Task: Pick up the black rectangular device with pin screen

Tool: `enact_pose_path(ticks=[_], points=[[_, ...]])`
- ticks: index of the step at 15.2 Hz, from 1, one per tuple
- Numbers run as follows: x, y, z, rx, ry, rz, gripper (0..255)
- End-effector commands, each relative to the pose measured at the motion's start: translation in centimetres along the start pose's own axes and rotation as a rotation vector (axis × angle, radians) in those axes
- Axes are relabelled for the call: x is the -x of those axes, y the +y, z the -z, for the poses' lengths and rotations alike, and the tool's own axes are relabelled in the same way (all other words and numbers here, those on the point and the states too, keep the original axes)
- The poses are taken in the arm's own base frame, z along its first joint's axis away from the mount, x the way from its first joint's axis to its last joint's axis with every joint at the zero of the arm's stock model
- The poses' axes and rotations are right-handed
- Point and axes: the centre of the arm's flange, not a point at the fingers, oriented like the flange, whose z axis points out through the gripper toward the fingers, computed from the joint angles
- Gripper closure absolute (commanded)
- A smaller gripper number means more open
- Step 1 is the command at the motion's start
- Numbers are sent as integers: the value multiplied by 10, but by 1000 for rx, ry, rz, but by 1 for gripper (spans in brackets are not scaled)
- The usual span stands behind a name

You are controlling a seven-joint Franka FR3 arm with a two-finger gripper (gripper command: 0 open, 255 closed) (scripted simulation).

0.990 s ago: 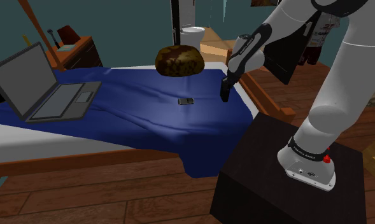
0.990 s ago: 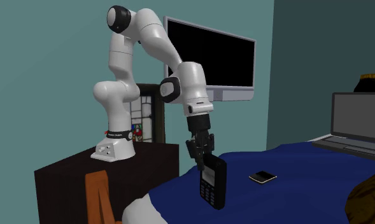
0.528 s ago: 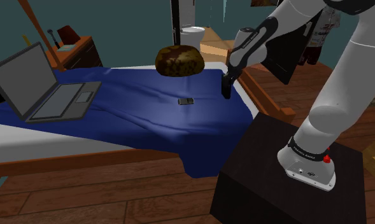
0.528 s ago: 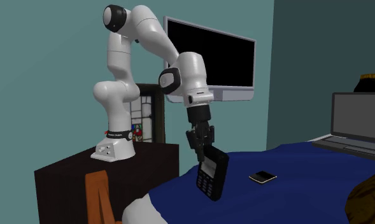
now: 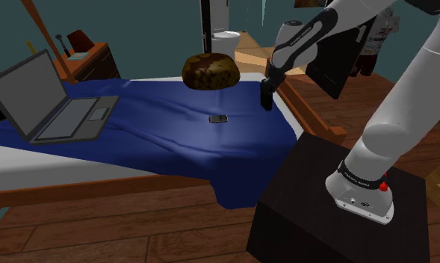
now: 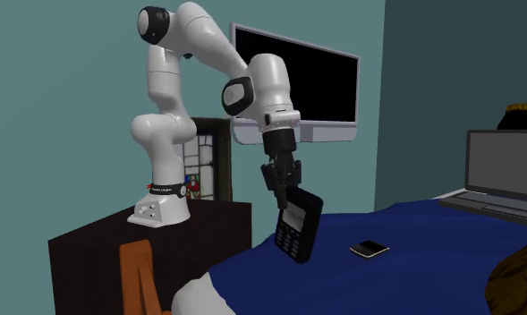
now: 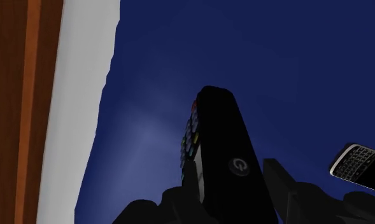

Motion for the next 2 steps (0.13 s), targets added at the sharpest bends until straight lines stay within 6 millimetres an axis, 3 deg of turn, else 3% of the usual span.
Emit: enact_pose_path(ticks=[1,2], points=[[-1,1,7,0,0,0,255],[-1,1,7,0,0,0,255]])
